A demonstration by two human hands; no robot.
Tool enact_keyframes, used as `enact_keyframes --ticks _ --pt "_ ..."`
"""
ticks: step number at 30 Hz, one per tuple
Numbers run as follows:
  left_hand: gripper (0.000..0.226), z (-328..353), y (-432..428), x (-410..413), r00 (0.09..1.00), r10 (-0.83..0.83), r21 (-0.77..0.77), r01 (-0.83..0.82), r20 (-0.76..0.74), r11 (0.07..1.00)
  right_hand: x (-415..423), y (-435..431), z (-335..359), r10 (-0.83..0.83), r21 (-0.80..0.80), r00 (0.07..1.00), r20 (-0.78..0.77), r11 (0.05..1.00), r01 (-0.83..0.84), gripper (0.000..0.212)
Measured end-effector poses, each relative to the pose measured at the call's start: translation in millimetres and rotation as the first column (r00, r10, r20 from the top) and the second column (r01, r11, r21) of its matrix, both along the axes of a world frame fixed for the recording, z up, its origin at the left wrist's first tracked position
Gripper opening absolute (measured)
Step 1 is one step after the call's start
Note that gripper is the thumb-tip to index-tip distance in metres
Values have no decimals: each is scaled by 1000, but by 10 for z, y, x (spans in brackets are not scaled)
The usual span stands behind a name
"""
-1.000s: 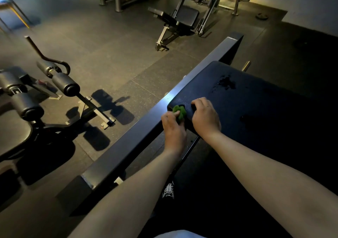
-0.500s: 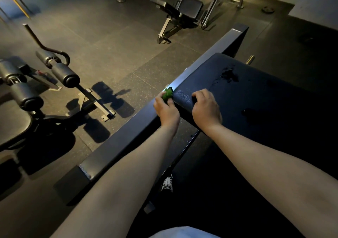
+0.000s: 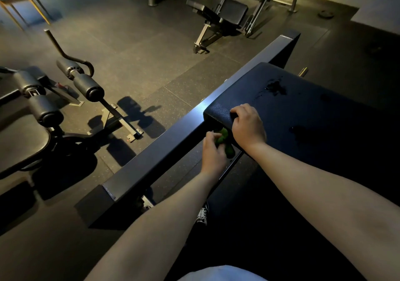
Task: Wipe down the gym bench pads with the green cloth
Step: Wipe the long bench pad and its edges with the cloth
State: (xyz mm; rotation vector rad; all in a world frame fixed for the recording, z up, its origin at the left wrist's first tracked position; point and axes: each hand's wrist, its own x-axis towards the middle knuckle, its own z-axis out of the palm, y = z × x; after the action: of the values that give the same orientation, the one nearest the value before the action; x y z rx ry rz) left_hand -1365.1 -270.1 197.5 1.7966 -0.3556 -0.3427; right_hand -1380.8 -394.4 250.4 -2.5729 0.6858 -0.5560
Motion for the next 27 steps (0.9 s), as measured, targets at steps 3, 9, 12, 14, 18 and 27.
enact_keyframes --ticks 3,9,12,14,18,27 --pt "25 44 95 218 984 176 -5 -176 -39 984 -16 -10 -10 -3 27 1000 26 1000 2 25" --pt "18 360 -121 602 967 238 6 -239 -89 971 22 -23 -24 -10 31 1000 22 999 9 21" --pt "21 405 -84 616 991 102 108 -111 81 988 10 -23 27 19 49 999 39 999 -21 27" --pt "21 427 11 611 987 33 125 -53 157 991 -14 15 91 87 100 994 70 991 -94 33" --pt "29 634 -13 514 935 -11 14 7 355 1000 55 54 159 243 244 953 182 927 -284 40" --pt "83 640 -157 859 955 -239 160 212 173 964 343 -467 344 -70 389 989 130 921 14 42"
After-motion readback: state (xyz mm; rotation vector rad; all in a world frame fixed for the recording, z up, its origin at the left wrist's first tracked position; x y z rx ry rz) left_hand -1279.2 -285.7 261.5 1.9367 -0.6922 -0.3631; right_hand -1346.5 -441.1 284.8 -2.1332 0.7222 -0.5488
